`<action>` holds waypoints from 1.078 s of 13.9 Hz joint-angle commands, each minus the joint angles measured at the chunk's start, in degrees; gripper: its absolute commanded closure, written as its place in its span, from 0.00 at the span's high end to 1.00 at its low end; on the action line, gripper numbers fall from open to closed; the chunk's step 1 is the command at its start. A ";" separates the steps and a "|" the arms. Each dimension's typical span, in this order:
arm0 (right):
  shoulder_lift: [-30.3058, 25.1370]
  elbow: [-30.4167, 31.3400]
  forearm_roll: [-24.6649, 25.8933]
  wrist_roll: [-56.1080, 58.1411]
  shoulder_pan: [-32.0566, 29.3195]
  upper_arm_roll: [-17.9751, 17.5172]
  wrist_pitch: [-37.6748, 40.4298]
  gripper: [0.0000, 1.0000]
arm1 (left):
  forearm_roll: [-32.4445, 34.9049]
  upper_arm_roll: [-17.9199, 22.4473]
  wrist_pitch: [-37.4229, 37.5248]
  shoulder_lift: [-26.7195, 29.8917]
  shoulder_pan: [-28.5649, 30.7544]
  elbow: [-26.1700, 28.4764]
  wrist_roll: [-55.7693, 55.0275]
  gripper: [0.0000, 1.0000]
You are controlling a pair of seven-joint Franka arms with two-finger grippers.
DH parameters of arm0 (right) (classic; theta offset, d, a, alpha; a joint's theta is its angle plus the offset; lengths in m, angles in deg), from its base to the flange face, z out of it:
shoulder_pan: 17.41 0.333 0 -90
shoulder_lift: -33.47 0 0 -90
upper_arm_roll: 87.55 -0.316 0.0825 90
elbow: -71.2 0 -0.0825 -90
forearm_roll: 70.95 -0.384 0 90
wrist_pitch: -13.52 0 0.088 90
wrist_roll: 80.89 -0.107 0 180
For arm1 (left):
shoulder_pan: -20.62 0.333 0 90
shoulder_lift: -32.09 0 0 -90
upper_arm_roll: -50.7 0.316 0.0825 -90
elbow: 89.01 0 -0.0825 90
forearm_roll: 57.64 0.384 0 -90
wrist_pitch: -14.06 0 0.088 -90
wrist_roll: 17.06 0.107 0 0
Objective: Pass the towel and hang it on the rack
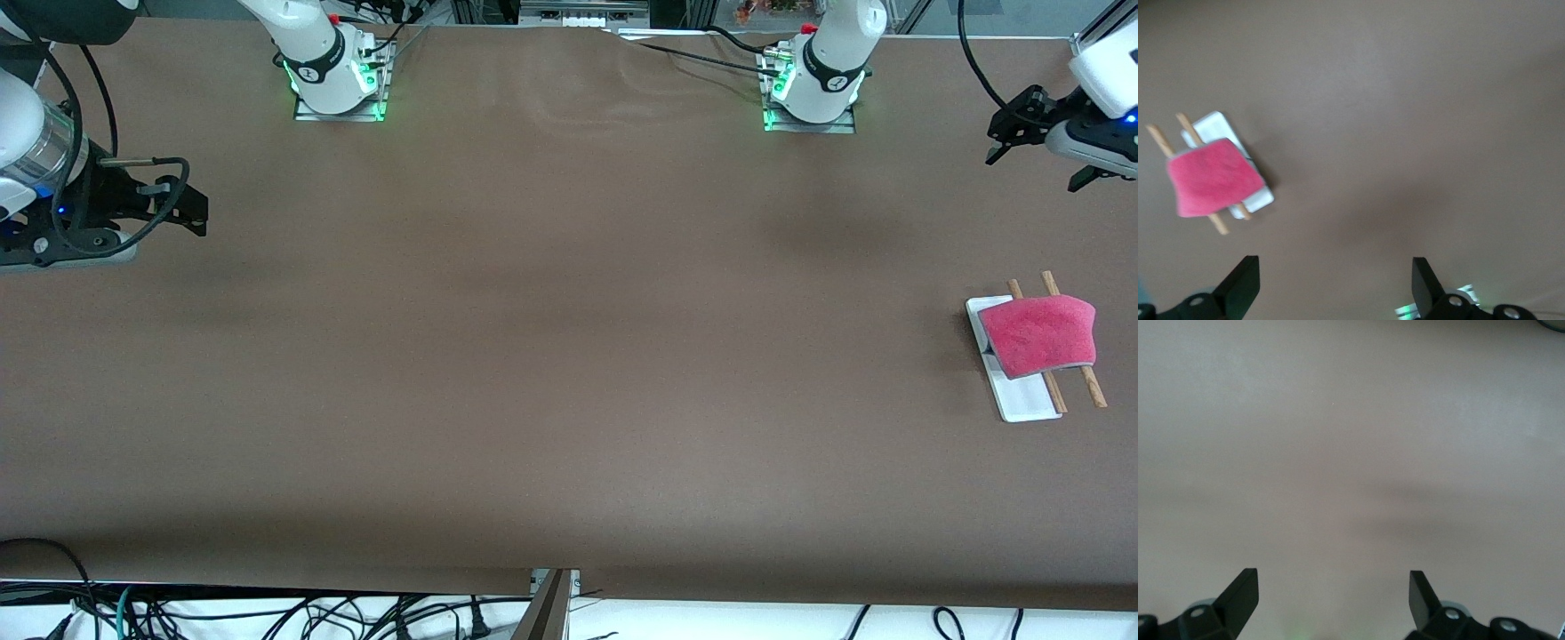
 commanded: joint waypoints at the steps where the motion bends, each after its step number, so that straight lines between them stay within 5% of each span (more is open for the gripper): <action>1: 0.49 -1.32 -1.05 0.70 -0.52 -0.43 0.03 1.00 | -3.74 4.20 1.76 -0.57 -1.79 1.89 -5.34 1.00; 5: 0.49 -1.32 -1.05 0.70 -0.61 -0.34 0.12 1.00 | -3.31 3.58 4.67 -1.45 -1.88 0.50 -11.62 1.00; 8: 0.58 -1.32 -1.05 0.61 -0.79 -0.25 0.03 1.00 | 2.39 -0.89 3.53 -0.84 -1.53 0.49 -12.93 1.00; 15: 0.75 -1.58 -1.40 0.70 -0.70 -0.25 -0.06 1.00 | 1.35 -0.90 0.36 -0.05 0.41 0.32 -12.76 1.00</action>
